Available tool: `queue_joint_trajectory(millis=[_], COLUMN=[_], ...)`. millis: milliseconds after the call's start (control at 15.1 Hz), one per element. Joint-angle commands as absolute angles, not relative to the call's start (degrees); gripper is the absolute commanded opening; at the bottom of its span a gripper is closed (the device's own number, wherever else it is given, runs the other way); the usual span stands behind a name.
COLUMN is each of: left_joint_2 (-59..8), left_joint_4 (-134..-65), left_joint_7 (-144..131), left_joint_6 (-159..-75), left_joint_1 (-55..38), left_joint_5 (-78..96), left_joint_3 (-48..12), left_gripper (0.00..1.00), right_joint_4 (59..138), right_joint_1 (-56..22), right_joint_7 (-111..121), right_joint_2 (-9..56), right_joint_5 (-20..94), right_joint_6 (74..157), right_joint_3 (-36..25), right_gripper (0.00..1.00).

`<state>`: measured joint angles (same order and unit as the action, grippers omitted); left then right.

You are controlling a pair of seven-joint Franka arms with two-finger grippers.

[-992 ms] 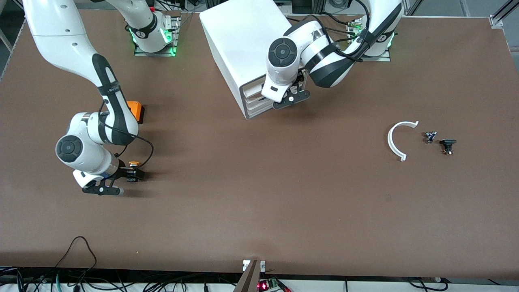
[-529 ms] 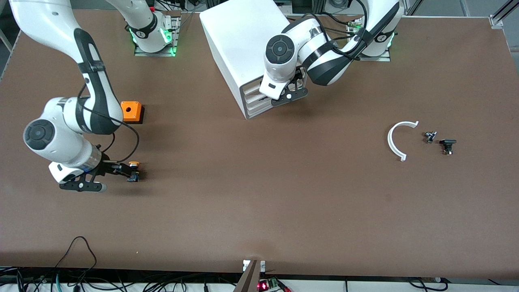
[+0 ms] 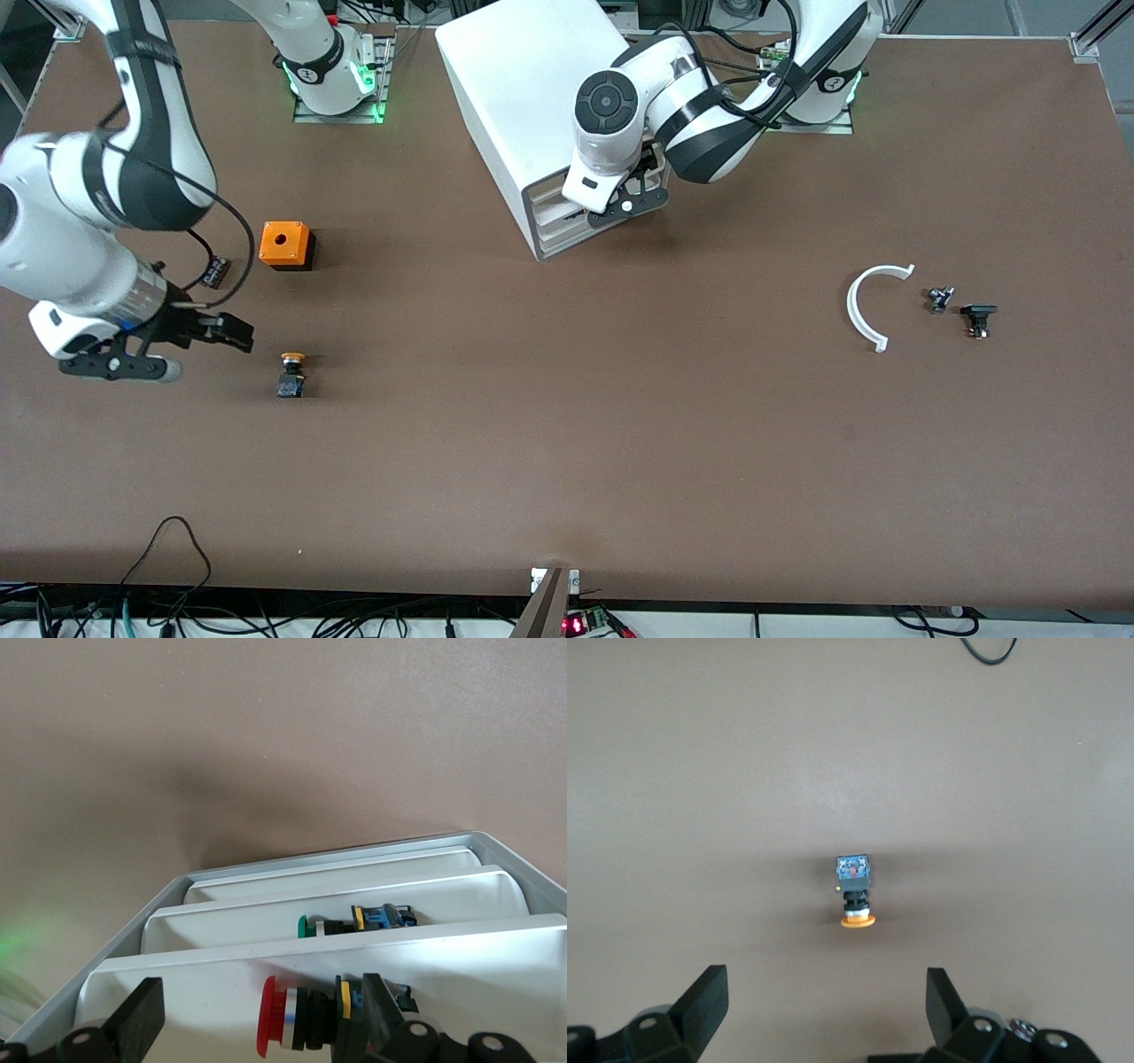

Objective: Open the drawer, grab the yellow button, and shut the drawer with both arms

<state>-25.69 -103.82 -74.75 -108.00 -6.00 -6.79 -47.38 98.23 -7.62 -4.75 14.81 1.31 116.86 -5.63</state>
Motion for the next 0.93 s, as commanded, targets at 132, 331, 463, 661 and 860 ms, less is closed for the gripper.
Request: queue_joint_trajectory(millis=[132,331,463,661,860], left_joint_2=[-25.3,-24.3,-23.8,-23.9,-23.8], left_joint_4=[-104.9,-103.4,-101.4,-96.3,-91.9], left_joint_7=[-75.1,-74.2,-74.1,-68.3,-59.9], left_joint_6=[-108.6,-107.9,-107.1,-101.0,-94.7], left_joint_1=[-6.7,-4.3,-1.9,0.5,3.7], left_joint_5=[-6.3,-7.6,-9.0,-12.5,-14.4], left_joint_3=[-48.1,-47.7,-47.8,-47.9,-47.7], left_gripper=[0.99,0.99,0.99,0.99,0.99], right_joint_4=[99.4,99.2,99.2,98.7,96.2], right_joint_1=[-6.8,2.2,2.7,2.5,2.5], right_joint_7=[-3.9,-3.3,-2.9,-3.1,-4.5], right_joint_2=[9.1,5.9,4.1,2.3,2.3], right_joint_5=[1.4,1.1,1.1,0.9,1.0], right_joint_6=[111.3,106.5,103.5,101.3,98.5], right_joint_3=[-4.7,5.2,6.0,6.2,6.2], right_gripper=[0.99,0.99,0.99,0.99,0.99])
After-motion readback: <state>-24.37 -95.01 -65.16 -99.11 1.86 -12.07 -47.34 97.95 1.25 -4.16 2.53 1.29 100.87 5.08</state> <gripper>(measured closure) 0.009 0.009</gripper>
